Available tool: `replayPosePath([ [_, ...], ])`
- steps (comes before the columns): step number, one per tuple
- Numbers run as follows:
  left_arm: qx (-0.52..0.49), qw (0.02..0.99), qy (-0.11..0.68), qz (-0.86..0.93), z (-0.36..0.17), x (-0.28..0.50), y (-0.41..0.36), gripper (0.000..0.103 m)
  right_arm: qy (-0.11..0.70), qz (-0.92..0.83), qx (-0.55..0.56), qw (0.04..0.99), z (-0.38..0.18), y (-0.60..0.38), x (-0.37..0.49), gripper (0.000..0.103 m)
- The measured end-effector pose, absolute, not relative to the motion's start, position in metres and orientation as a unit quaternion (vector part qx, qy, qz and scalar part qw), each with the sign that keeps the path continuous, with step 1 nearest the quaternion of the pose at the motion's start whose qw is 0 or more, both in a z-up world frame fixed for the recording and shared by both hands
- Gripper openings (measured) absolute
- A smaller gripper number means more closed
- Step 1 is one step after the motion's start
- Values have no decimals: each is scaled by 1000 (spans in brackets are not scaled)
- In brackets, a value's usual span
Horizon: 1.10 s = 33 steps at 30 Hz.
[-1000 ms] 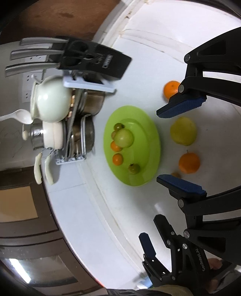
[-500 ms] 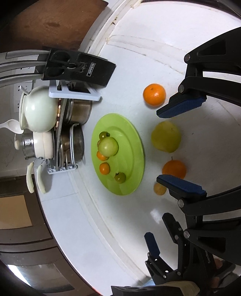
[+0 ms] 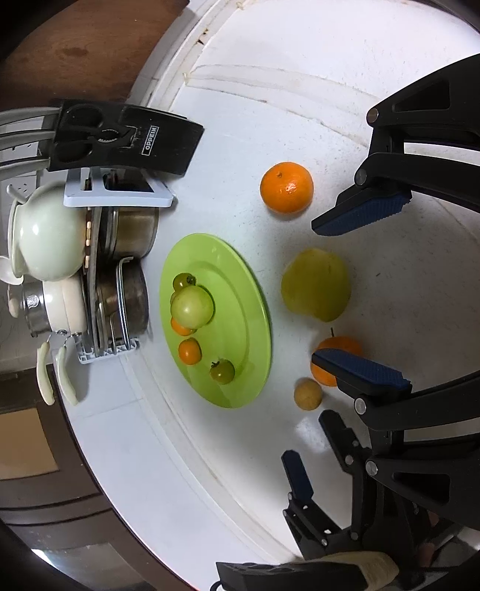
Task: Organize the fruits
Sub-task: 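Move left tool to the tan speckled fruit while right tool approaches the yellow-green pomelo, then close left tool on the tan fruit while right tool closes on the pomelo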
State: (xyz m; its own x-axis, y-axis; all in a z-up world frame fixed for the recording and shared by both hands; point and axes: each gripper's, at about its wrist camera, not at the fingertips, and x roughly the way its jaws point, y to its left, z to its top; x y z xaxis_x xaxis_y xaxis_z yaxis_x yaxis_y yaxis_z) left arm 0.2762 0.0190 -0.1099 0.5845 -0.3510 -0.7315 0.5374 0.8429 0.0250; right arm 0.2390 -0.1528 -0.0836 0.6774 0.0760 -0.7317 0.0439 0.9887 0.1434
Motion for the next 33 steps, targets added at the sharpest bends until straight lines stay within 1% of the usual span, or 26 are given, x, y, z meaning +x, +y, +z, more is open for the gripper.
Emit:
replayPosePath([
  [3,123,879,381,-260,-112,280,15,58,400,11,76,913,-85,-153,243,64],
  [10,124,872,386,-275,-116,288,7,45,414,13,102,904,-96,-158,252,64],
  [15,126,866,391,-286,-119,291,1,39,423,15,110,899,-102,-158,257,63],
  [18,121,864,394,-290,-120,292,-1,36,427,17,116,897,-105,-160,261,59],
  [22,119,862,396,-294,-121,293,-3,31,436,20,129,891,-111,-162,265,59],
  [24,118,861,398,-293,-122,294,-3,28,440,20,132,888,-114,-162,266,55],
  [26,115,861,399,-293,-122,295,-2,27,445,24,135,885,-117,-163,267,53],
  [33,110,863,399,-291,-121,295,-1,27,440,25,123,889,-118,-161,266,52],
])
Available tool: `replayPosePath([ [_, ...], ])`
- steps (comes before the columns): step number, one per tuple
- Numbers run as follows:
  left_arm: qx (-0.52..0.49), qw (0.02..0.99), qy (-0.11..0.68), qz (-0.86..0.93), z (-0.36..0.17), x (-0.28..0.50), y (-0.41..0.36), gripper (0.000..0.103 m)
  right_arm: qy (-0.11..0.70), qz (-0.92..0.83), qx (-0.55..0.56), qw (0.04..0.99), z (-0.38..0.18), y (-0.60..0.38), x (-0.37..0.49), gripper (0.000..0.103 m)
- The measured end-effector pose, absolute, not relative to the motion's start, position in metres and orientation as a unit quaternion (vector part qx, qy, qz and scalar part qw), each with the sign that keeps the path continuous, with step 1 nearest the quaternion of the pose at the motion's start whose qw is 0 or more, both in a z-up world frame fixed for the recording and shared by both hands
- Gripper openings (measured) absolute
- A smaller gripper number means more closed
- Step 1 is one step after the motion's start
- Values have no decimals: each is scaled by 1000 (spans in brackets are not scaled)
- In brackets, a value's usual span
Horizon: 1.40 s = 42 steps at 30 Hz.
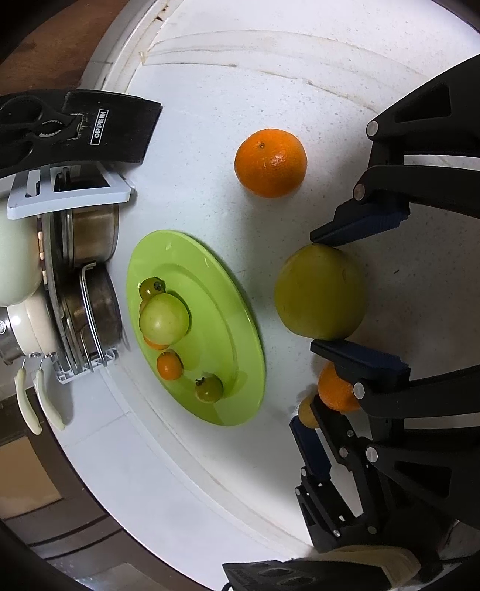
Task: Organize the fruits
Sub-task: 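Close left tool on the tan fruit while right tool closes on the pomelo, then carry both held fruits over the lime-green plate and lower them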
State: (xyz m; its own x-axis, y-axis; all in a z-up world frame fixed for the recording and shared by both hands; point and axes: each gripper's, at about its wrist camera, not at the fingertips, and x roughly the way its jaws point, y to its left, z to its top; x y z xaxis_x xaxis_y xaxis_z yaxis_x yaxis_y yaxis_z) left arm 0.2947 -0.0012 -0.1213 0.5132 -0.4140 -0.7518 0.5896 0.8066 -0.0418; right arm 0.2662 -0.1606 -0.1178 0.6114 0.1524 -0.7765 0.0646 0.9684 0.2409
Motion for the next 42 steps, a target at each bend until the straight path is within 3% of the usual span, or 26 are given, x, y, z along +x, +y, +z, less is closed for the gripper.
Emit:
replayPosePath([
  [42,53,923,303,-232,-33,314,2,27,350,67,60,932,-37,-163,299,52],
])
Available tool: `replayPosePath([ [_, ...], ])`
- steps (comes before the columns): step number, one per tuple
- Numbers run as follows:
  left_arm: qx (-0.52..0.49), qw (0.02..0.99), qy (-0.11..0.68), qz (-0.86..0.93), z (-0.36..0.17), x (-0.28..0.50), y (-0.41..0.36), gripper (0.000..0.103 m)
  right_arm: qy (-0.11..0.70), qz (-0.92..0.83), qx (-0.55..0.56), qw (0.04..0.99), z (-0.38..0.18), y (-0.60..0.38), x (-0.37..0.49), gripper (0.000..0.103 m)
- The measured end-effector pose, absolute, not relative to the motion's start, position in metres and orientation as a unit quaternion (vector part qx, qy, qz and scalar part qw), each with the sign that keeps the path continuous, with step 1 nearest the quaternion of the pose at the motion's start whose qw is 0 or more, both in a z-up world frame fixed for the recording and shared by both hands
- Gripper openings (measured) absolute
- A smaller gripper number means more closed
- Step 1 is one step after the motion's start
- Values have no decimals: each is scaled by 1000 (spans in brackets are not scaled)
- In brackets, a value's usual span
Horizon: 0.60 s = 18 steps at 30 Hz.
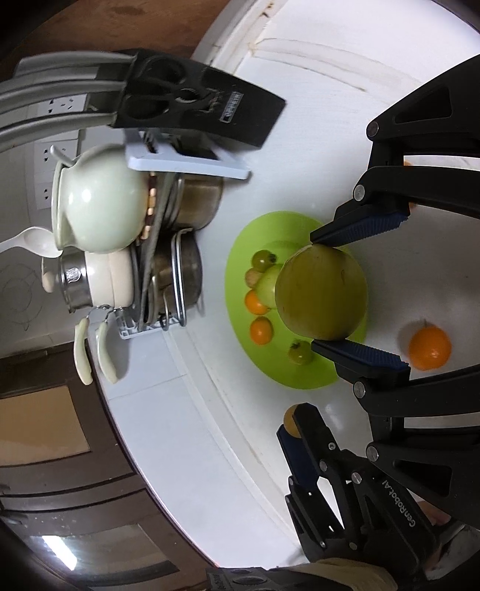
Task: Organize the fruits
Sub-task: 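Carry both held fruits over the lime-green plate and lower them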
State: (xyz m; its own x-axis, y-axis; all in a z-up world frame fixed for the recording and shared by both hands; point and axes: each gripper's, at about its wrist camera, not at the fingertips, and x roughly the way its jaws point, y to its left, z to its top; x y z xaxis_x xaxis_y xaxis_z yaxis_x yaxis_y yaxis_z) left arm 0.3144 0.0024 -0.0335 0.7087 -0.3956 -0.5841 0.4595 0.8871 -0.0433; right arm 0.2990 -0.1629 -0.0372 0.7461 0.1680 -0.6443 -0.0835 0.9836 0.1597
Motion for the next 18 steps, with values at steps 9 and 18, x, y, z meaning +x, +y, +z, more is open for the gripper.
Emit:
replayPosePath([
  [9,52,925,307,-216,-31,345,-6,27,365,78,42,927,-39,-174,333,52],
  [18,46,918,337,-206,-49,384,-18,27,395,89,28,914,-56,-186,373,52],
])
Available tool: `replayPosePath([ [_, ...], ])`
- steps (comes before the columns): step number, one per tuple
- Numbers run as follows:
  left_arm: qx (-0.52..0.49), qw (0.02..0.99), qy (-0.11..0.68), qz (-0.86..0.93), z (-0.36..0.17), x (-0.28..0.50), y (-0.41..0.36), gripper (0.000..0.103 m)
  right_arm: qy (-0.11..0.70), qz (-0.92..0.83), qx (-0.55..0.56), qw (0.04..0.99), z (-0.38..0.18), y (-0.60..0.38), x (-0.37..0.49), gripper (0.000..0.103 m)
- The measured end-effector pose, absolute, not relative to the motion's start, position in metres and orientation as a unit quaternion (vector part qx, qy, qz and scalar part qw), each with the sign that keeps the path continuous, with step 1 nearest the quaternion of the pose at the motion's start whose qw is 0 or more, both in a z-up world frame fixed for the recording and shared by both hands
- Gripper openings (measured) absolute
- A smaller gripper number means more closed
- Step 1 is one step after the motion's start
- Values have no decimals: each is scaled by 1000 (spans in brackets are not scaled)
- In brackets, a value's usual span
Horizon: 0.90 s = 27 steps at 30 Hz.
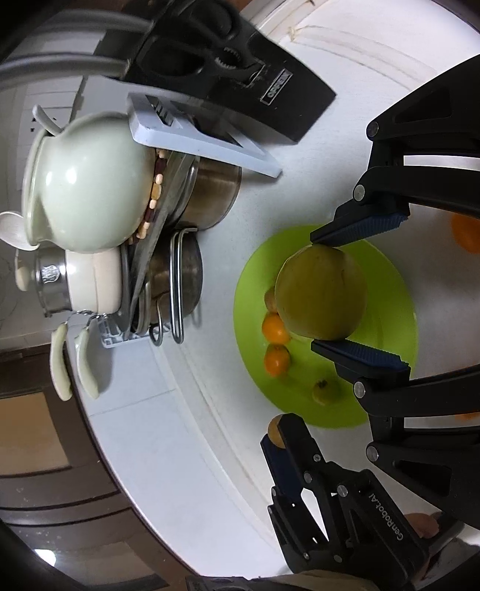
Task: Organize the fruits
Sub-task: 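Carry both held fruits over the lime-green plate and lower them, then open left tool to release the tan fruit while right tool releases the pomelo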
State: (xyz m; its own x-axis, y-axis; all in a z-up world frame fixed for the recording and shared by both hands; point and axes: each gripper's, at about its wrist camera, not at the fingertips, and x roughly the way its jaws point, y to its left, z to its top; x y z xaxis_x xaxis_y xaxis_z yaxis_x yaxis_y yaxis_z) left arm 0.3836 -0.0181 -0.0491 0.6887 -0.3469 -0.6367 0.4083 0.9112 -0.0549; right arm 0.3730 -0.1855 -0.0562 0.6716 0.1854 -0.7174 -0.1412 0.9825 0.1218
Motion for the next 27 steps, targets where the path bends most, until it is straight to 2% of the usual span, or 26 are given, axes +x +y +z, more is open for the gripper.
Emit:
replayPosePath([
  [20,46,897,400,-181,-93,426,-26,27,454,116,25,883,-96,-190,417,52],
  [21,46,898,399,-180,-93,428,-26,28,454,116,26,883,-97,-190,417,52],
  [24,45,898,399,-178,-91,427,-26,39,458,117,29,881,-98,-190,416,52],
  [27,42,900,397,-176,-88,424,-25,44,462,119,33,879,-100,-190,417,52],
])
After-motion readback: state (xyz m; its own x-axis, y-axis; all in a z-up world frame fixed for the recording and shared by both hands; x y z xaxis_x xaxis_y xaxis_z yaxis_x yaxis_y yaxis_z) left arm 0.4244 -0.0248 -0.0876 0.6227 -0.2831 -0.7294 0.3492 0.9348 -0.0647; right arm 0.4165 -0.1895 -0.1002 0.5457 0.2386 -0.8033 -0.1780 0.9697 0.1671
